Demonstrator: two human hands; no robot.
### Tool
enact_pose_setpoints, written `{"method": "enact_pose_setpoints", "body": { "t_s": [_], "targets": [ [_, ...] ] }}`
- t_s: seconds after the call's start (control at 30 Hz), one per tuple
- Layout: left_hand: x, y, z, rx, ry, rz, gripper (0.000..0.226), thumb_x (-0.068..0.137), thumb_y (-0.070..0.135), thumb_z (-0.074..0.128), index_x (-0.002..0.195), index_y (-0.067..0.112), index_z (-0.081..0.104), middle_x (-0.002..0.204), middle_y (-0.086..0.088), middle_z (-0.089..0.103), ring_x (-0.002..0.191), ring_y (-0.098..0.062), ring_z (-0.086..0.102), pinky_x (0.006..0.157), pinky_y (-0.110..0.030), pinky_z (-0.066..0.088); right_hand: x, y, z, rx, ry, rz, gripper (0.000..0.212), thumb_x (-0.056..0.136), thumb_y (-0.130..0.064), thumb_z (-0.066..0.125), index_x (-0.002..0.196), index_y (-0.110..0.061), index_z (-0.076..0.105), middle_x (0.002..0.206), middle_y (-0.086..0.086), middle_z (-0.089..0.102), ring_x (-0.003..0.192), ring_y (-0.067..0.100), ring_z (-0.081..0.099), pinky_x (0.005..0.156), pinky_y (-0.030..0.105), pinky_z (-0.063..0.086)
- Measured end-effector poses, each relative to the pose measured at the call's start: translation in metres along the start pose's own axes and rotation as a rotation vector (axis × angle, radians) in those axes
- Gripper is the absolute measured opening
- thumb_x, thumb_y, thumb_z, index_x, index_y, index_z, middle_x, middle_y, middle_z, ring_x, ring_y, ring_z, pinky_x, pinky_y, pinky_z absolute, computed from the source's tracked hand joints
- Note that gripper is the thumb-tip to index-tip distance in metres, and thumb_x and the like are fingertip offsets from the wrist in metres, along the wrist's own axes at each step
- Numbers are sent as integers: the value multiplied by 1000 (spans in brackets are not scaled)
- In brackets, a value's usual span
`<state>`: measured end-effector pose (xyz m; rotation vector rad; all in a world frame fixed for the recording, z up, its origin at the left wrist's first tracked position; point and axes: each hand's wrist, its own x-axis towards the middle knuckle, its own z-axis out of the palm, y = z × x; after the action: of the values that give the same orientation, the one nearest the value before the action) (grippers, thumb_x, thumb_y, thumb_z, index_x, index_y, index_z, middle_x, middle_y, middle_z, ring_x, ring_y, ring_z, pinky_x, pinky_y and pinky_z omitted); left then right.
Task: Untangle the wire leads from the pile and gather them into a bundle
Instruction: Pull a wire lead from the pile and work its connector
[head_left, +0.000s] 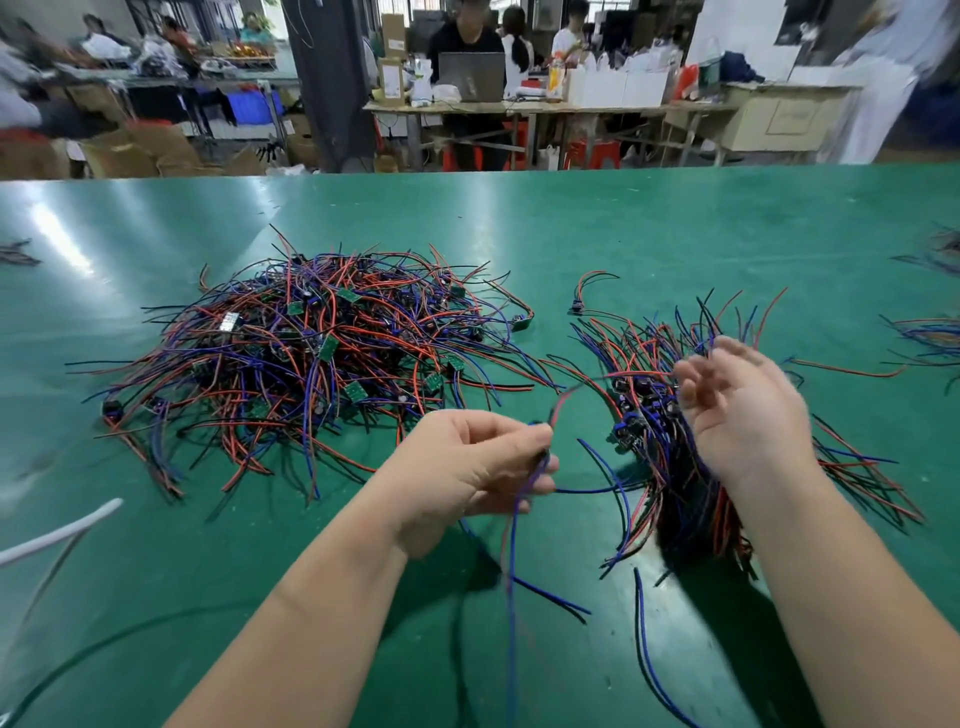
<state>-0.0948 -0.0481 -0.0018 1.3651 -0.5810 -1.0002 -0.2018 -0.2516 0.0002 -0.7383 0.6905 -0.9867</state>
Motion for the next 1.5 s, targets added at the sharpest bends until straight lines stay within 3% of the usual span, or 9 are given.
{"method": "enact_pose_setpoints", "body": {
  "t_s": [0.33, 0.57, 0.73, 0.83, 1.0, 1.2, 1.27, 1.37, 1.5],
  "targets": [
    [4, 6, -1, -533, 27, 96, 26, 76, 30, 58, 98, 18, 51, 102, -1, 74, 77, -10, 72, 56, -22, 57, -22, 25, 10, -579, -501, 18, 28, 80, 12, 63, 103, -4, 64, 71, 5, 64, 54, 13, 60, 46, 16, 44],
    [7, -5, 11, -626, 28, 9, 34, 70, 34, 63, 102, 24, 59, 97, 7, 72, 71, -2, 66, 57, -20, 55, -52, 35, 23, -479, -852, -195, 46, 60, -6, 74, 102, -25, 72, 75, -5, 69, 66, 2, 58, 70, 14, 49],
    [8, -17, 27, -509, 58, -82, 31, 69, 43, 64, 94, 24, 66, 88, 15, 72, 68, 1, 66, 54, -18, 52, -55, 38, 24, -469, -777, -314, 28, 69, -12, 69, 97, -16, 72, 76, -7, 68, 72, 3, 58, 71, 14, 47],
    [8, -16, 32, -344, 134, -125, 26, 89, 41, 57, 89, 18, 69, 89, 7, 75, 62, -3, 66, 50, -17, 50, -50, 36, 23, -404, -643, -225, 20, 72, -21, 64, 88, -19, 75, 77, -12, 70, 66, -3, 57, 62, 12, 45],
    [7, -9, 28, -326, 602, 221, 34, 93, 23, 53, 60, 16, 56, 52, 3, 60, 36, -7, 44, 37, -16, 35, -39, 24, 25, -177, -433, 51, 19, 71, -28, 61, 73, -16, 76, 68, -4, 69, 59, 5, 62, 51, 13, 46],
    [1, 7, 10, -380, 726, 503, 45, 96, 21, 47, 52, 19, 56, 51, 4, 57, 37, -7, 37, 38, -17, 26, -34, 10, 19, -80, -502, 347, 20, 71, -26, 64, 69, -9, 72, 58, -2, 49, 42, 5, 40, 38, 12, 27],
    [2, 8, 4, -436, 729, 466, 40, 96, 23, 45, 59, 19, 57, 54, 6, 56, 38, -8, 38, 38, -17, 26, -37, 8, 16, -112, -691, 422, 21, 67, -31, 69, 67, -11, 73, 54, -4, 46, 38, 4, 36, 37, 13, 27],
    [5, 8, -1, -427, 585, 172, 33, 94, 32, 47, 66, 20, 60, 56, 6, 60, 39, -7, 47, 38, -15, 36, -42, 11, 13, -175, -939, 389, 30, 60, -36, 82, 73, -10, 74, 51, 0, 51, 36, 6, 39, 37, 15, 32],
    [7, 0, 12, -255, 235, -130, 42, 92, 51, 43, 90, 14, 63, 74, -2, 72, 57, -16, 66, 51, -23, 51, -43, 21, 16, -359, -885, 347, 43, 52, -45, 87, 79, -13, 77, 63, 2, 63, 49, 11, 50, 38, 15, 37]
  ]
}}
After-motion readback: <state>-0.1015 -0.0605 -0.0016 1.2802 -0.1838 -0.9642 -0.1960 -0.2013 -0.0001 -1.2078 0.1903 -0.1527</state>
